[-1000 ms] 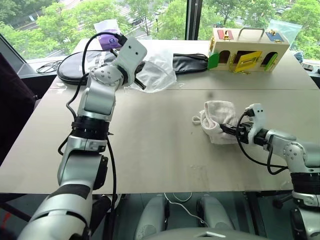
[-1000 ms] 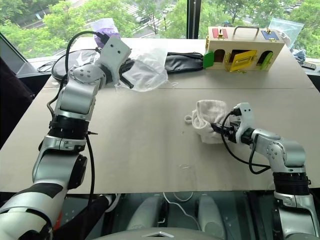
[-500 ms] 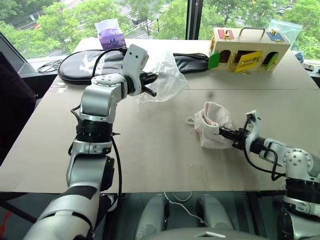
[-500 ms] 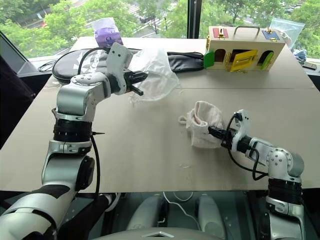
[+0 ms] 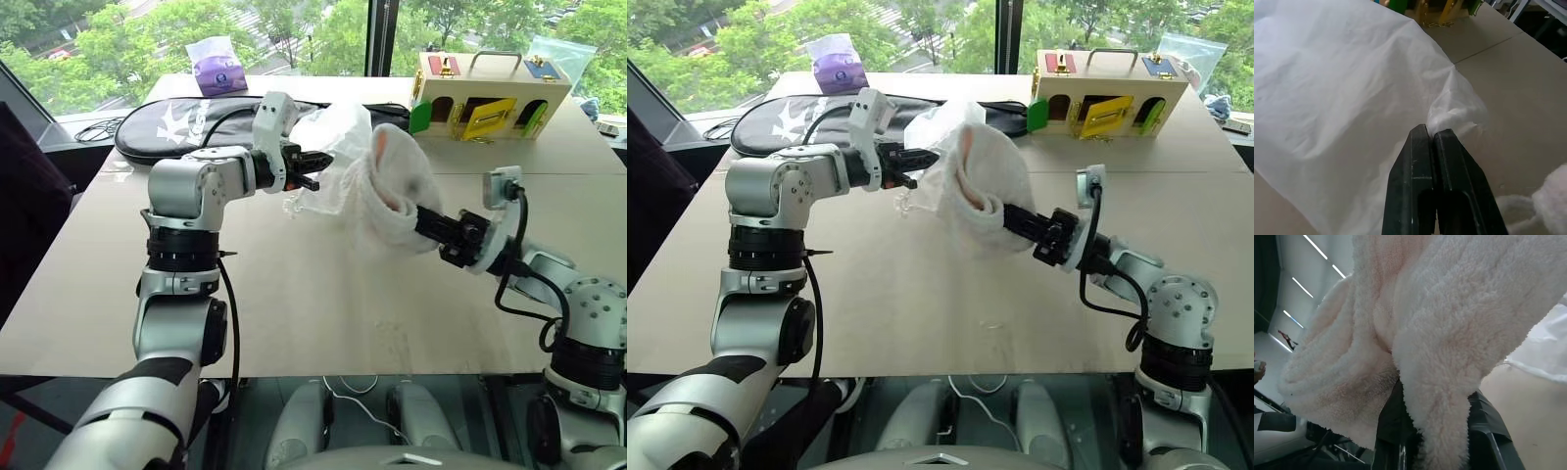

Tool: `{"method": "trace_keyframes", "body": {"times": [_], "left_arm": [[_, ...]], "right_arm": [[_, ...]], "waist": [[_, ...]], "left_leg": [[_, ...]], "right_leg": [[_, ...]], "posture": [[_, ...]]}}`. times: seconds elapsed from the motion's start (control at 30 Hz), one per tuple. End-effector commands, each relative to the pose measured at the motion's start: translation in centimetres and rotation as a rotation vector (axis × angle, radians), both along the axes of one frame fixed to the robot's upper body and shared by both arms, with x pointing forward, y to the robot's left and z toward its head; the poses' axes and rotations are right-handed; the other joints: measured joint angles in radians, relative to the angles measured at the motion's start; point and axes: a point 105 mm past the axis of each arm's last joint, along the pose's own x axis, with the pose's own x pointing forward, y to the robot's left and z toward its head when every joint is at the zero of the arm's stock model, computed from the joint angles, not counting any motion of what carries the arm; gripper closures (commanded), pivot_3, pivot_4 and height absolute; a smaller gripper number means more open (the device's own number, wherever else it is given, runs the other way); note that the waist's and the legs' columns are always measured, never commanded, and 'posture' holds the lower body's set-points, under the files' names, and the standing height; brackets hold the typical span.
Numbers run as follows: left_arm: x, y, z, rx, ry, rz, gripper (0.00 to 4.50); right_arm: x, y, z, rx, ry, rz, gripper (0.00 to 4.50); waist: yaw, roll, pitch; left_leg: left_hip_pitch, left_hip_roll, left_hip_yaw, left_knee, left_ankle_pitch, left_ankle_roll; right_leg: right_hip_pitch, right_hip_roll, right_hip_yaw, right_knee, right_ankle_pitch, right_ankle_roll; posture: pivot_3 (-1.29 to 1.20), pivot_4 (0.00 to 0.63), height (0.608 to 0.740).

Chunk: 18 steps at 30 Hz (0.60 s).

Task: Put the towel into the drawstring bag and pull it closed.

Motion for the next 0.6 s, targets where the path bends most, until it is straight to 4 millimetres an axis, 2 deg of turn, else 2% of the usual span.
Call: {"method": "trace_keyframes", "body": {"times": [0.03,0.23,0.47,0.6], "left_arm": [[-0.7,-0.6,3.2,-0.057,-0.038,-0.031,4.5],[-1.4,-1.0,4.4,-0.114,0.016,-0.055,4.5],[-2.0,-1.4,3.5,-0.077,0.045,-0.079,4.5],[-2.0,-1.5,3.1,-0.063,0.056,-0.069,4.5]], "right_arm": [[1.6,0.1,-1.4,-0.135,-0.119,-0.1,4.46],[2.2,0.5,-2.9,-0.271,-0.281,-0.144,4.46],[3.2,1.2,-4.2,-0.404,-0.377,-0.185,4.46],[3.0,1.9,-4.9,-0.507,-0.457,-0.15,4.46]], "waist": [[0.001,0.0,0.0],[-0.001,0.0,0.001],[-0.001,0.0,0.001],[-0.001,0.0,0.001]], "left_leg": [[0.0,0.0,0.0,0.0,0.0,0.0],[0.0,-0.001,0.0,0.0,0.0,0.0],[0.0,-0.001,0.0,0.0,0.001,-0.002],[0.0,-0.001,0.0,0.0,0.002,-0.004]], "right_leg": [[0.0,0.0,0.0,0.0,0.0,0.0],[0.0,0.0,0.0,0.0,0.0,0.0],[-0.001,0.0,0.0,0.0,0.0,0.0],[-0.001,-0.001,0.0,0.0,0.0,0.0]], "posture": [[0.0,0.15,0.74],[0.0,0.15,0.74],[0.0,0.15,0.74],[0.0,0.15,0.74]]}}
